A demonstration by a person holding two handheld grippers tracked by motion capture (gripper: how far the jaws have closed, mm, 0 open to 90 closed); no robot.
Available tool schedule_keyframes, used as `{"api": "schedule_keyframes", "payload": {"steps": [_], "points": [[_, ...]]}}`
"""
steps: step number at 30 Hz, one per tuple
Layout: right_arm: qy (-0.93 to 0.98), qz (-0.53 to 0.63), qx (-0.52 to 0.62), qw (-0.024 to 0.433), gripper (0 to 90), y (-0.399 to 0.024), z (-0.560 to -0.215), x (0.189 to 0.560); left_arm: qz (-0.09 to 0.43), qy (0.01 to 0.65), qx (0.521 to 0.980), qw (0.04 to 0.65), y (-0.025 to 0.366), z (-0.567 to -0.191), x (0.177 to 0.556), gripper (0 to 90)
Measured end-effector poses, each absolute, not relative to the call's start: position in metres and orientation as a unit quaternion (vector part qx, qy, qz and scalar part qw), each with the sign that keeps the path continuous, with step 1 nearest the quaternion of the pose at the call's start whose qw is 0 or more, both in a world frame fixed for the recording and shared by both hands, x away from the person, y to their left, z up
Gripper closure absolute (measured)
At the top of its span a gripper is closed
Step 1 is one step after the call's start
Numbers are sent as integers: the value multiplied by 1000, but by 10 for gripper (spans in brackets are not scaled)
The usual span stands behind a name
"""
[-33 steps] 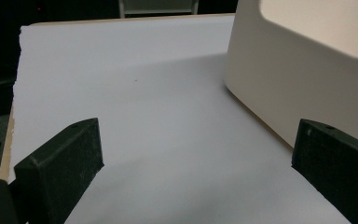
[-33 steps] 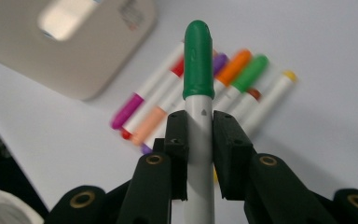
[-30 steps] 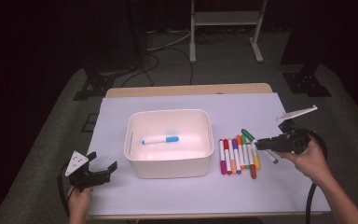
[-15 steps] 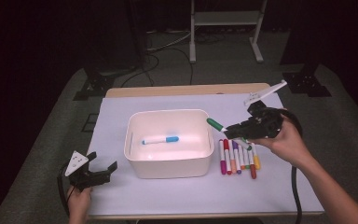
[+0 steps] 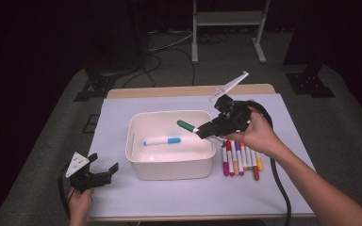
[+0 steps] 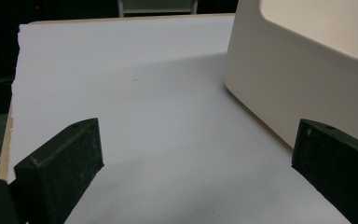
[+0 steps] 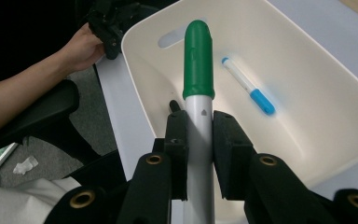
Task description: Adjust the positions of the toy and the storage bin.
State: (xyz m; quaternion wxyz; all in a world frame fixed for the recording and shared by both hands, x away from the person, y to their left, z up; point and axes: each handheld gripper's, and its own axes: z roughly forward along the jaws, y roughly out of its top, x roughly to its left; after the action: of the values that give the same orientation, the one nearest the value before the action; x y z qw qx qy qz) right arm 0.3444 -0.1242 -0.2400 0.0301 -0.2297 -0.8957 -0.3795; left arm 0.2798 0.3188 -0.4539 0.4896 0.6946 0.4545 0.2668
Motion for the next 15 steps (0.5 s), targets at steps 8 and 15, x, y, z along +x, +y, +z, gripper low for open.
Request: {"api": "schedule_keyframes", "payload": {"steps": [8,15], "points": [[-906,-368,-203,51,758,-93,-245,349,266,455,695,490,319,-454,280,6],[-912,-361,-181,68,758,-67,-253,354,265,455,694,490,319,-454,280,5]]}}
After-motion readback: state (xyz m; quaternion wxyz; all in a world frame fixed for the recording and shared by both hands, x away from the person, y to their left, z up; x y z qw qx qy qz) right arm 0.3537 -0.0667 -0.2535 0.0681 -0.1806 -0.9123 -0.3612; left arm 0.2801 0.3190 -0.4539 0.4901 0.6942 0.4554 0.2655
